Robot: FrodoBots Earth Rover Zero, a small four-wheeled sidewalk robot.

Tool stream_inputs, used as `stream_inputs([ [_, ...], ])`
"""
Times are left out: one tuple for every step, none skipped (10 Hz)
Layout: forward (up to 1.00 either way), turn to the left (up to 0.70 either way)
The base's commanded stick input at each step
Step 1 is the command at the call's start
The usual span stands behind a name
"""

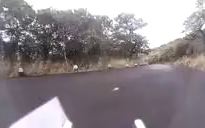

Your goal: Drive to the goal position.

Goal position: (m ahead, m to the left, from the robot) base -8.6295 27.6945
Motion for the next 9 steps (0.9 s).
stream_inputs([
  [0.0,1.0],
  [0.0,1.0],
  [0.0,1.0],
  [0.0,1.0],
  [0.0,1.0],
  [0.0,1.0],
  [0.0,1.0],
  [0.0,1.0],
  [0.0,1.0],
])
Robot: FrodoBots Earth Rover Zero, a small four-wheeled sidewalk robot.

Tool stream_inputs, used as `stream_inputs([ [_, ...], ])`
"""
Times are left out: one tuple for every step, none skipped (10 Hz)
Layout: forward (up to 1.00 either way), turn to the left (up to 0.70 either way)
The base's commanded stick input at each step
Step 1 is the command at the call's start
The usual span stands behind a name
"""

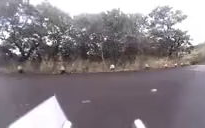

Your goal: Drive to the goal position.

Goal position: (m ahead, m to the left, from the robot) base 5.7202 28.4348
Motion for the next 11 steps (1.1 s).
stream_inputs([
  [0.0,1.0],
  [0.0,1.0],
  [0.0,1.0],
  [0.0,1.0],
  [0.0,1.0],
  [0.0,1.0],
  [0.0,1.0],
  [0.0,1.0],
  [0.0,1.0],
  [0.0,1.0],
  [0.0,1.0],
])
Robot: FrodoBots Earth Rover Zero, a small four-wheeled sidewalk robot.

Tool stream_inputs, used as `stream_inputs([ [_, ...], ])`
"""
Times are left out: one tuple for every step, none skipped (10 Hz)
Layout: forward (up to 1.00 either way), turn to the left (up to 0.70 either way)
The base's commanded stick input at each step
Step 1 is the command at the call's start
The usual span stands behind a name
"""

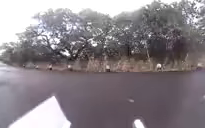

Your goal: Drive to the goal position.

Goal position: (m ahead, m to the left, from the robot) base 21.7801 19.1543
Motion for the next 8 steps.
stream_inputs([
  [0.0,1.0],
  [0.0,1.0],
  [0.0,1.0],
  [0.0,1.0],
  [0.0,1.0],
  [0.0,1.0],
  [0.0,1.0],
  [0.15,0.85],
])
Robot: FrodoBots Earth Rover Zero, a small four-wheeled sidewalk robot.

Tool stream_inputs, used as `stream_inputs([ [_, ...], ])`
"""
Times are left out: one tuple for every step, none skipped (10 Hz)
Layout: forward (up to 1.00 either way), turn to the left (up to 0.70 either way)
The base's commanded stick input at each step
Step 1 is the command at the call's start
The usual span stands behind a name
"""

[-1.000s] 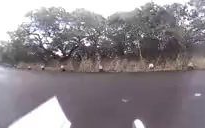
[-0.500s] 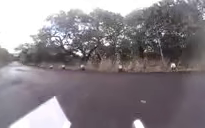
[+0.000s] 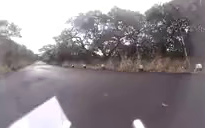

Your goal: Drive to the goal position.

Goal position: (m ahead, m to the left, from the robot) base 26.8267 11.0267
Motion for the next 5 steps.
stream_inputs([
  [0.36,0.62],
  [0.57,0.47],
  [0.97,0.39],
  [0.99,0.4],
  [1.0,0.36],
])
